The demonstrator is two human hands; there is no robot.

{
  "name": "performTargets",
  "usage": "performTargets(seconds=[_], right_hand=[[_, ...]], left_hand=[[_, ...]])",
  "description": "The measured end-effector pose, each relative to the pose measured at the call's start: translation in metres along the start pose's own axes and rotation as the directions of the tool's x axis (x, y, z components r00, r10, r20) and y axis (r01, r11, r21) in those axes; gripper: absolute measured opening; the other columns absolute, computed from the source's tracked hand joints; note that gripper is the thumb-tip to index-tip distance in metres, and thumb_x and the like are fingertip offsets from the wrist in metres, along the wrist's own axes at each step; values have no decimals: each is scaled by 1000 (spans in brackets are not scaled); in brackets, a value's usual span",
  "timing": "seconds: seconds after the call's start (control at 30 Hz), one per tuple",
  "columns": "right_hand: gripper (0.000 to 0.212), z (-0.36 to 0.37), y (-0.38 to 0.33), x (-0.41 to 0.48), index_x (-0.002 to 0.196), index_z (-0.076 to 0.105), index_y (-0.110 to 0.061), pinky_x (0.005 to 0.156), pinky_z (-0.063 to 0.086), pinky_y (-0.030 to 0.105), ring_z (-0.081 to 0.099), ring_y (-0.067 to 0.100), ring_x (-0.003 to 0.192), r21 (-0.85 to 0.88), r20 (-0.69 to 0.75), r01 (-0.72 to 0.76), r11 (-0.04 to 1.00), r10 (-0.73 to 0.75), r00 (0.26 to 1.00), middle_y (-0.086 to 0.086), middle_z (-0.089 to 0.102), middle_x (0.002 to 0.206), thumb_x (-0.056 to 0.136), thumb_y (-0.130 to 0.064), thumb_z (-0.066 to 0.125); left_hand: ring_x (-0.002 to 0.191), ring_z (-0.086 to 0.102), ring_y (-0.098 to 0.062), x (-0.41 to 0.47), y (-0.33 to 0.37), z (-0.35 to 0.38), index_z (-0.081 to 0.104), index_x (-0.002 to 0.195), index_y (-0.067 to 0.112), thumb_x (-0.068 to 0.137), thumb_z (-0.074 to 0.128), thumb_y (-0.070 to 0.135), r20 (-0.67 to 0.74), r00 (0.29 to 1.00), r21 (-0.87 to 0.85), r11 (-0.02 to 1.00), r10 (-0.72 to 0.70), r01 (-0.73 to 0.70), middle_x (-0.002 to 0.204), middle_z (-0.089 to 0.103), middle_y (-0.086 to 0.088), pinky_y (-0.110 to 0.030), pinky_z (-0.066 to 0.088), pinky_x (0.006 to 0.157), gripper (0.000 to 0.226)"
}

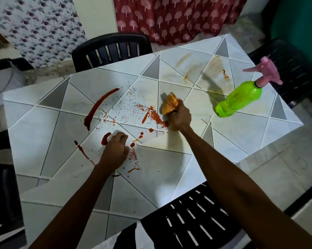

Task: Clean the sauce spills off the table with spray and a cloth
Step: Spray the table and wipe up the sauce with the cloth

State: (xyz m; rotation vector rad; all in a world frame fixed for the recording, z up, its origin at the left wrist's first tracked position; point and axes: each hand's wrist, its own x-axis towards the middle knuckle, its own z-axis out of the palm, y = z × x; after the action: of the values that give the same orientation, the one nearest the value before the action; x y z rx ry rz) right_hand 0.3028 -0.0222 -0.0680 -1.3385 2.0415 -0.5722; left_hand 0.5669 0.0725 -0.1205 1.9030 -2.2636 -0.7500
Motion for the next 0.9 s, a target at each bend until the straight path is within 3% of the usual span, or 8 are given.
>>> performTargets(seconds=[0.07,0.17,0.33,0.47,0.63,0.77,0.9], right_hand=[[58,16,-10,-13,136,53,-22,73,46,32,70,35,97,24,52,47,999,-48,997,10,75,106,81,-41,49],[62,40,-13,-40,138,54,-28,80,57,38,73,34,94,39,179,109,993,-114,977,7,78,102,79,-45,51],[68,68,-1,-100,143,53,-21,82,48,32,68,36,105,37,321,198,979,-199,926,12,72,120,80,-46,53],[75,64,15,-123,148,49,-20,94,53,39,66,34,114,101,386,193,976,-218,897,13,67,133,79,-47,54],[42,26,17,-103,131,62,-16,88,46,28,66,26,109,169,314,115,979,-164,935,5,71,120,89,-11,59],[51,-15,7,-65,121,65,-14,83,44,25,62,16,98,220,186,84,972,-126,974,-2,69,104,72,-19,51],[47,-37,-4,-5,113,65,-15,83,50,37,66,30,98,168,40,129,977,-137,990,8,73,104,70,-20,46]], left_hand=[[140,35,-29,1,-2,0,46,143,2,100,49,22,-3,1000,-16,1000,-10,9,149,41,-15,-42,35,114,47],[139,38,-29,2,-4,0,48,140,-1,100,47,18,-26,1000,-34,999,-1,0,147,45,-17,-41,35,114,44],[131,46,-31,1,-5,-3,53,134,-3,97,51,10,-52,999,-45,999,10,-12,140,49,-19,-40,40,109,40],[124,49,-33,2,-7,-5,56,130,-3,92,56,5,-44,999,-32,999,29,-30,135,52,-18,-38,40,106,39],[122,49,-32,4,-4,-10,56,131,-1,93,56,6,-47,998,-18,998,51,-52,135,51,-16,-38,42,103,39],[120,51,-31,10,-4,-12,60,128,4,94,53,11,-83,996,-16,999,35,-36,130,56,-14,-41,42,103,35],[128,47,-28,21,-2,-18,58,132,8,94,53,15,-122,992,42,999,5,0,135,55,-13,-42,39,106,39]])
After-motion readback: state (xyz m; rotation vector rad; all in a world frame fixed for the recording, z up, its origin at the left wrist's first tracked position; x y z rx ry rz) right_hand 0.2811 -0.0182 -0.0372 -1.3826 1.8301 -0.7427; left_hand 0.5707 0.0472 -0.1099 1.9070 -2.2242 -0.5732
